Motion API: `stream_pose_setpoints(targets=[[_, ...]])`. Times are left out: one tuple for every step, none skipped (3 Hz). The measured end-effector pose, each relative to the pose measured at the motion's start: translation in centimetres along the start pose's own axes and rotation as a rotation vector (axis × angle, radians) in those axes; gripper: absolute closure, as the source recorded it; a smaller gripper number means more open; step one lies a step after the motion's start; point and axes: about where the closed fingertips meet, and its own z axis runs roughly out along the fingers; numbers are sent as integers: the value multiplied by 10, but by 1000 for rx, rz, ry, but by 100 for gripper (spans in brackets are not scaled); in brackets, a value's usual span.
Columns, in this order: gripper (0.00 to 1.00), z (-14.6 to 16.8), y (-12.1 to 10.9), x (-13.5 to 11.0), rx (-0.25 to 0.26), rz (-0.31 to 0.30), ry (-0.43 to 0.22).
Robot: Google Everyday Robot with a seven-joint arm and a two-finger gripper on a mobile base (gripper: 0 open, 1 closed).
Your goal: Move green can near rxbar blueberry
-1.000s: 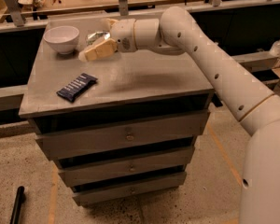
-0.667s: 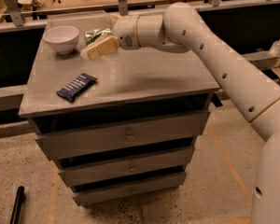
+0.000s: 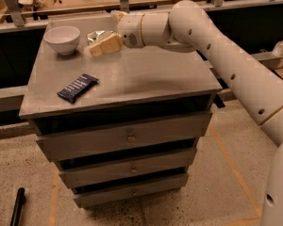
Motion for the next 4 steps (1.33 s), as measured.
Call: stream_pose_setpoints(targets=[[0,-15,-8,-14,23,-34,-37],[0,-54,-24,-47,63,-96,-83],[0,-95,-54,-90,104,-134,-114],[0,-95,-54,-90,104,-134,-114]])
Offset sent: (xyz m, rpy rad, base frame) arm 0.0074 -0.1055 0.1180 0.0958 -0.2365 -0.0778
